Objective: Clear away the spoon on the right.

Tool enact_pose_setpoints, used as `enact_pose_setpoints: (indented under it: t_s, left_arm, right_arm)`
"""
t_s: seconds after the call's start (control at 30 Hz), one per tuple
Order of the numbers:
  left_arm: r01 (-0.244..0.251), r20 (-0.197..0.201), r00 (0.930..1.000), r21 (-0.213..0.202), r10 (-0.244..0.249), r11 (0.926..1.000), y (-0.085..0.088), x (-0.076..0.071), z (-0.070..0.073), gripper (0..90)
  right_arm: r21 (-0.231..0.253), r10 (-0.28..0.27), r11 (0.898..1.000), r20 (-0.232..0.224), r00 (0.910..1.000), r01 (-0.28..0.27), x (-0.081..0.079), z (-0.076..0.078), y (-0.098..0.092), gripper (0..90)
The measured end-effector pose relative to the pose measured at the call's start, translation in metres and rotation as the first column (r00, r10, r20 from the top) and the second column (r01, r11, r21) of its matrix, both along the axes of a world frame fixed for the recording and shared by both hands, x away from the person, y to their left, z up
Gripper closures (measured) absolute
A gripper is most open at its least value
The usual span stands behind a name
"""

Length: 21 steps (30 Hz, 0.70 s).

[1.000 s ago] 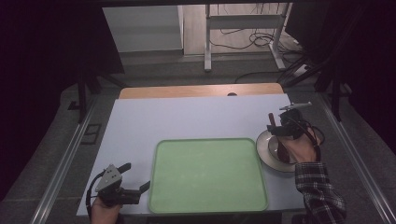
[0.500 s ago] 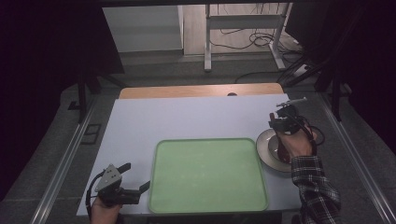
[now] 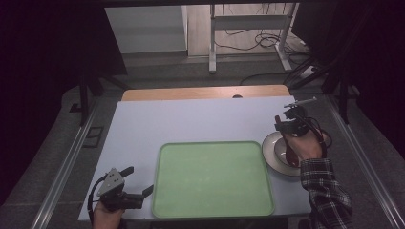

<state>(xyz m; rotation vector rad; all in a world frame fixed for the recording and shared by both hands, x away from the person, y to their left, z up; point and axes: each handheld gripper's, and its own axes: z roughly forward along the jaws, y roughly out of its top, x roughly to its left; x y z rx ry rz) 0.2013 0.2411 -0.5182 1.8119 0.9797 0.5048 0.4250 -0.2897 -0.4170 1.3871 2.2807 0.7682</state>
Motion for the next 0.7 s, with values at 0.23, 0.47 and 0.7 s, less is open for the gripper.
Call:
enact_pose_setpoints:
  t_s: [0.23, 0.47, 0.7]
  left_arm:
    - [-0.004, 0.001, 1.0, -0.002, 0.004, 1.0, 0.0, 0.0, 0.0, 0.7]
    - [-0.004, 0.002, 1.0, -0.002, 0.004, 1.0, 0.0, 0.0, 0.0, 0.7]
    - [-0.003, 0.002, 1.0, 0.0, 0.003, 1.0, 0.0, 0.0, 0.0, 0.7]
  right_arm:
    - [-0.003, 0.012, 1.0, -0.009, 0.9999, -0.012, -0.005, 0.015, 0.003, 76.1]
    - [-0.006, 0.02, 1.0, -0.014, 0.9997, -0.02, -0.01, 0.031, 0.006, 76.1]
    - [-0.025, 0.036, 0.999, -0.013, 0.9993, -0.036, -0.016, 0.046, 0.01, 76.1]
